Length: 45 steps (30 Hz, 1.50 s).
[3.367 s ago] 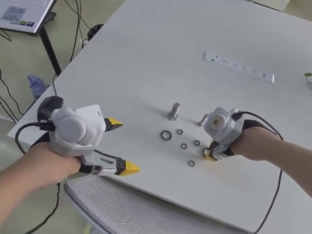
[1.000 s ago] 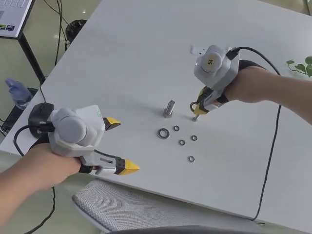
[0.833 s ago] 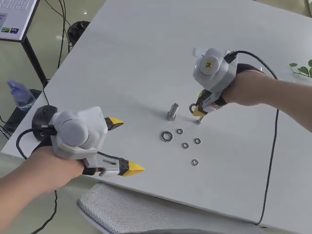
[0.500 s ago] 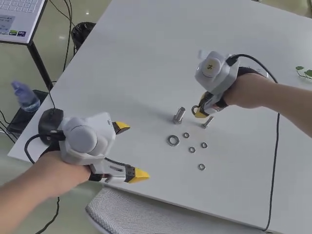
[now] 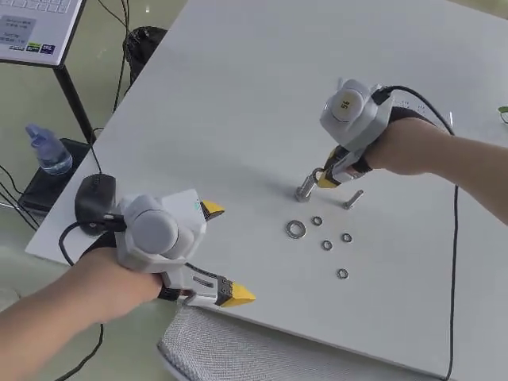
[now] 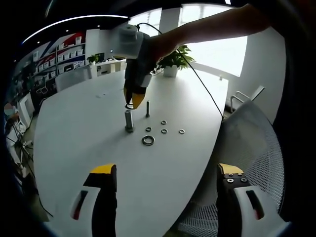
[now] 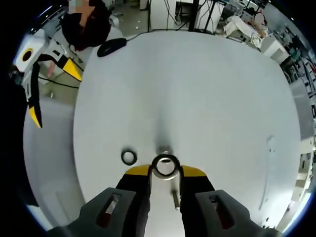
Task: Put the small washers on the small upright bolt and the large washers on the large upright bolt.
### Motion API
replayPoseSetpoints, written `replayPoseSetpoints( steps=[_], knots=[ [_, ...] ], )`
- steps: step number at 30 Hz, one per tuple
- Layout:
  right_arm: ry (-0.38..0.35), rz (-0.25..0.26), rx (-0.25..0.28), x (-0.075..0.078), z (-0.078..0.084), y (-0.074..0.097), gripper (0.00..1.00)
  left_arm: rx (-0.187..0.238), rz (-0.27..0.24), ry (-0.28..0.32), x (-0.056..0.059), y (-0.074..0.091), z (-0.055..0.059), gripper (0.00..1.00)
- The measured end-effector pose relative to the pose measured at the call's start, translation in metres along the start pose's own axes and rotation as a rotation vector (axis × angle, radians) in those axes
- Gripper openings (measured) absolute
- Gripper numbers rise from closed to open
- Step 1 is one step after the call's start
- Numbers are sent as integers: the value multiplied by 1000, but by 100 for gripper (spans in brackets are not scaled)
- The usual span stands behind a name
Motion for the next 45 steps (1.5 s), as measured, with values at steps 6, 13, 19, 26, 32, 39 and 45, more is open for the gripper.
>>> replayPoseSetpoints(
  steps=[6,13,19,26,32,39,45],
  knots=[
    [5,1,-17,0,-5,-6,21,-1,11,5,-2,3,2,82],
    [-3,2,-40,2,-6,-11,21,-2,23,9,-8,5,5,80],
    [3,-8,-51,-2,-9,-14,21,-7,29,9,-11,5,6,80],
    [17,-8,-77,4,-7,-24,21,-2,34,5,-12,6,4,79],
    [15,-11,-87,11,-5,-36,21,-14,32,-14,-15,7,5,79],
    [19,-16,-100,12,-4,-40,21,-17,43,-17,-15,5,6,79],
    [23,-21,-113,13,-3,-45,21,-17,42,-15,-20,5,6,78]
  ],
)
Point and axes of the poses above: the centre of the closed fingertips' face, and the gripper's own axes: y roughly backward along the fingers, x roughly to its right, z roughly out of its underside, the point moved 5 cm from there along y, roughly backward along the fingers, and after that the axes turned 5 degrees about x, right-handed, at the moved point
